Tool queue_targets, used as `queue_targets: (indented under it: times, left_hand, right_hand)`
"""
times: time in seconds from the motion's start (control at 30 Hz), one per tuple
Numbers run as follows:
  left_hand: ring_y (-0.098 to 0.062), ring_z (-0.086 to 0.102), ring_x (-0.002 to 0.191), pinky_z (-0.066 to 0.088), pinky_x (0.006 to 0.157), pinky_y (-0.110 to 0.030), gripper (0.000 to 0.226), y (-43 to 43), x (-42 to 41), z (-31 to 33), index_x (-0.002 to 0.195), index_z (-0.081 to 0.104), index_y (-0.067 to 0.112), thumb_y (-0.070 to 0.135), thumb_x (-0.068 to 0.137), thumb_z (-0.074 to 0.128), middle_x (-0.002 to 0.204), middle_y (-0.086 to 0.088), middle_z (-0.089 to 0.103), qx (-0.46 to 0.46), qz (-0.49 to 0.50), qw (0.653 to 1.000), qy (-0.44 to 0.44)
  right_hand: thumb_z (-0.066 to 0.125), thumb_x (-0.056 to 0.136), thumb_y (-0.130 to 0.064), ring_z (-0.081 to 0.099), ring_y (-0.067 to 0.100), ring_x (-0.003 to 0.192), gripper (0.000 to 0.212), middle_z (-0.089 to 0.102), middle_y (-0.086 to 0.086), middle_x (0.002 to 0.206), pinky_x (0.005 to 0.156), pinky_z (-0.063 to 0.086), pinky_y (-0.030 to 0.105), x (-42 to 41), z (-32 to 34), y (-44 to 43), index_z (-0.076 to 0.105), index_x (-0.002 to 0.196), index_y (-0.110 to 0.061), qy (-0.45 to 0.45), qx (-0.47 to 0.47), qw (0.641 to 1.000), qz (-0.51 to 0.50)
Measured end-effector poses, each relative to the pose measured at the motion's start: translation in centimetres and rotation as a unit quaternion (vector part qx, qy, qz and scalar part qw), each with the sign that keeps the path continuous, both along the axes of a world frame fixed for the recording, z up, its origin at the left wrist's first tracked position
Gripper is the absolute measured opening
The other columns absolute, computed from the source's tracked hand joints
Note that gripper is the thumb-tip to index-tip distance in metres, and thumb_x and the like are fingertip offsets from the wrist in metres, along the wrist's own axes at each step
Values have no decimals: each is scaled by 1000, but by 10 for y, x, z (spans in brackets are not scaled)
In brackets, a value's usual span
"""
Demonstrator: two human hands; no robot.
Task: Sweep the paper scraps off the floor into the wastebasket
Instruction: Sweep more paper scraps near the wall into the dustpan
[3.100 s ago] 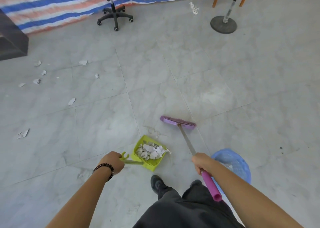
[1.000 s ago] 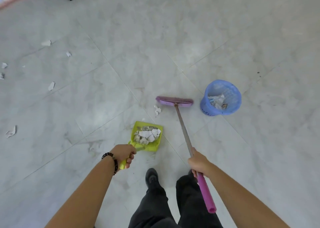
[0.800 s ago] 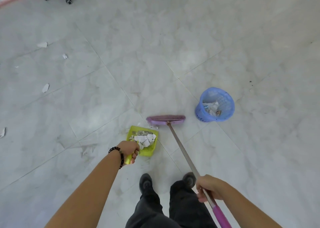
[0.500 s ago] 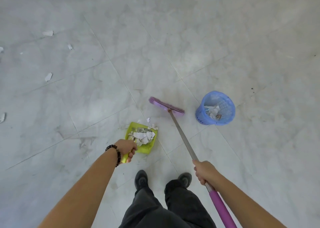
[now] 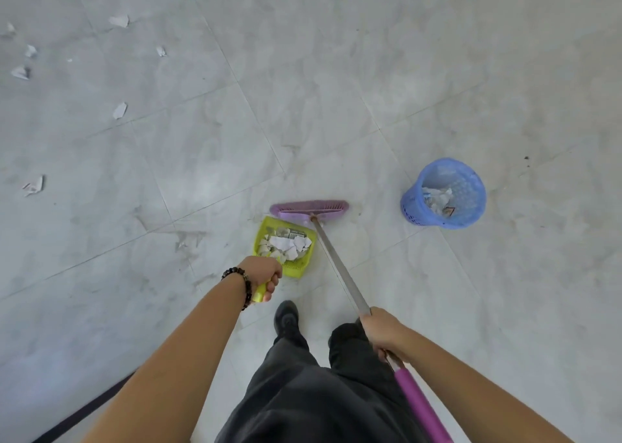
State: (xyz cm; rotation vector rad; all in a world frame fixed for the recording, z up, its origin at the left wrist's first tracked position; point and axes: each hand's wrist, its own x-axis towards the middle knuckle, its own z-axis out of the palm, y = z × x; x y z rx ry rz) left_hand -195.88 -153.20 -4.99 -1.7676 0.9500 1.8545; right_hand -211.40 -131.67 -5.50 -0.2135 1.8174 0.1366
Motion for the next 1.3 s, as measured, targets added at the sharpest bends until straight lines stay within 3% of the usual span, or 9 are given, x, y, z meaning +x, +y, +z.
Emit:
queue_targets:
  times: [0.13,0.3,0.4,0.47,0.63,0.8,0.93,1.17,1.3]
  left_hand:
    - [-11,37,31,32,34,-15,24,1,0,2,65,48,9,0,87,48,49,-3,44,-3,-6,1000,-2]
    - [-10,36,29,32,32,-15,24,-1,9,8,65,47,10,0,88,47,48,-2,43,-4,-19,1000,-1]
    - [-10,35,32,31,34,-15,20,4,17,11,70,49,9,-1,88,47,50,-2,43,-13,-21,1000,9]
    - [-12,35,35,30,35,-16,15,9,23,14,77,49,8,-1,88,47,52,-3,43,-20,-35,999,19]
    - [-14,36,39,29,39,-18,8,18,13,30,87,50,11,4,89,53,58,-4,46,-32,-89,992,84]
    - [-14,36,40,27,38,-18,14,16,-19,59,94,48,19,6,91,52,61,-3,47,-31,-107,982,152]
    - [-14,37,42,28,37,-18,20,23,-49,85,100,48,22,5,91,52,65,-2,47,-31,-132,967,217]
    - [-8,36,43,34,33,-17,38,54,-106,125,107,54,31,-4,92,51,71,1,45,104,-37,934,341]
    - [-8,27,42,25,30,-15,36,83,-141,145,110,49,24,-7,92,50,72,0,38,34,-141,929,341]
  right_hand:
    - [42,96,-31,34,9,38,30,45,0,53,36,30,19,-13,41,26,57,107,-9,-75,-1,976,-205]
    - [51,98,-40,25,5,38,31,35,-3,51,33,24,15,-26,80,34,49,81,-14,-88,-28,954,-286]
    - [56,96,-43,24,4,36,35,32,-4,50,30,24,15,-27,92,33,57,100,-9,-85,-58,928,-357]
    - [58,96,-42,25,4,35,38,30,-5,50,29,25,14,-27,98,32,58,116,-9,-81,-88,911,-394]
    - [59,97,-32,25,3,36,36,30,-4,51,29,24,14,-27,108,43,55,124,-9,-64,-164,862,-475]
    - [62,95,-22,22,3,36,17,27,-6,53,28,22,14,-31,117,64,49,105,-17,-56,-230,812,-533]
    - [57,97,-13,21,3,34,15,25,-6,53,29,20,13,-35,126,90,55,111,-15,-34,-266,776,-572]
    - [54,94,-4,18,5,35,18,25,-5,50,32,17,13,-53,141,141,53,109,-14,33,-310,736,-600]
    - [55,92,-2,20,7,37,18,27,-4,52,33,18,14,-65,140,174,50,105,-13,64,-326,718,-612]
